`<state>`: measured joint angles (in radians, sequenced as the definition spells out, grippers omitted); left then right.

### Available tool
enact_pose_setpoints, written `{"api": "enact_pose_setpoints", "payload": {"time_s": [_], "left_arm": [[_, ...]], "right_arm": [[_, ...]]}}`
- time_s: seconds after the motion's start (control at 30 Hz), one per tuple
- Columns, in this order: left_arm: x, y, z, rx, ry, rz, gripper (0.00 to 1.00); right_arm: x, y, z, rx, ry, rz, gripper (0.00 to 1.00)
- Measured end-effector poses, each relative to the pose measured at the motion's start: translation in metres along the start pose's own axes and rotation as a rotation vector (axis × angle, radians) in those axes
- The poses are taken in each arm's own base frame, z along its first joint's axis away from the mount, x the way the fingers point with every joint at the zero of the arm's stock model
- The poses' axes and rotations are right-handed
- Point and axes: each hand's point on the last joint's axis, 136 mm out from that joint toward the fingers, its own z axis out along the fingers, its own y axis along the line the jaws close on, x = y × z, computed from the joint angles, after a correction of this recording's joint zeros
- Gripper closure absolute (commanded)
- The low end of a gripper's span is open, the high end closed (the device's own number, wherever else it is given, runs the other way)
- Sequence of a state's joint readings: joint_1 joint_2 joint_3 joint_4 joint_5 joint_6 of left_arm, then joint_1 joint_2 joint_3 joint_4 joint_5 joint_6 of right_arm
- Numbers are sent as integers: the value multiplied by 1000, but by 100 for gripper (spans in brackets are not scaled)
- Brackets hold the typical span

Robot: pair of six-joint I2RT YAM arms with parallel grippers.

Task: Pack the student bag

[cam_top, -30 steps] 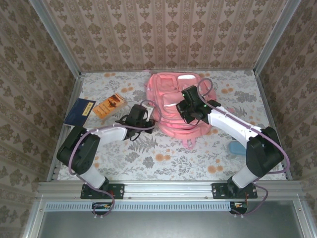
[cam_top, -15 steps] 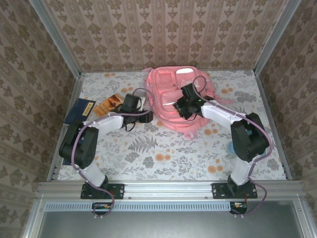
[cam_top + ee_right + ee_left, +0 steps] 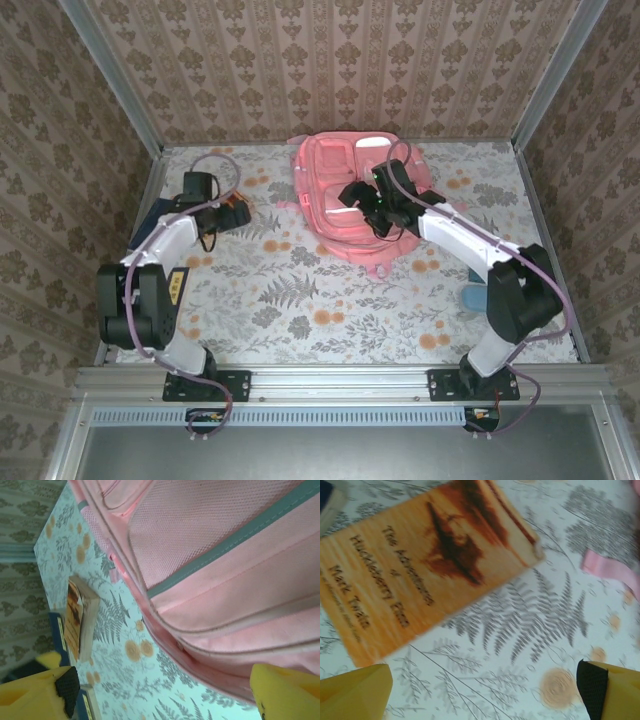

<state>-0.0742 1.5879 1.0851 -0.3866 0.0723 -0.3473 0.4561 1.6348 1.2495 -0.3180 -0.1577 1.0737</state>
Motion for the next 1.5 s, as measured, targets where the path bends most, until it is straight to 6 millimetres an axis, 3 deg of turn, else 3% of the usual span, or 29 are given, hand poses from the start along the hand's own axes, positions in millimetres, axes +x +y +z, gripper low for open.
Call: {"api": "enact_pose_setpoints", "payload": {"time_s": [0.2, 0.37, 0.67, 0.87, 1.0, 1.2, 1.33, 1.5], "left_arm": [[-13, 40, 22, -71, 53, -112, 1], [-3, 79, 15, -152, 74, -252, 0], [57, 127, -30, -291, 67, -488, 0], [109, 149, -26, -353, 147, -584, 0], [126, 147, -22, -343, 185, -598, 0], [121, 128, -16, -261, 141, -619, 2], [119, 83, -10, -138, 127, -607, 1], [131, 1, -3, 25, 178, -562, 0]], "right_arm": [[8, -6, -11, -5, 4, -82, 9], [19, -8, -10, -6, 28, -121, 9], [43, -8, -6, -12, 88, -141, 10], [54, -3, -4, -21, 111, -156, 10], [59, -4, -1, -19, 127, -158, 10], [60, -5, 0, -14, 130, -157, 11], [60, -5, 0, -12, 131, -157, 12], [61, -8, 2, -2, 136, -156, 12]]}}
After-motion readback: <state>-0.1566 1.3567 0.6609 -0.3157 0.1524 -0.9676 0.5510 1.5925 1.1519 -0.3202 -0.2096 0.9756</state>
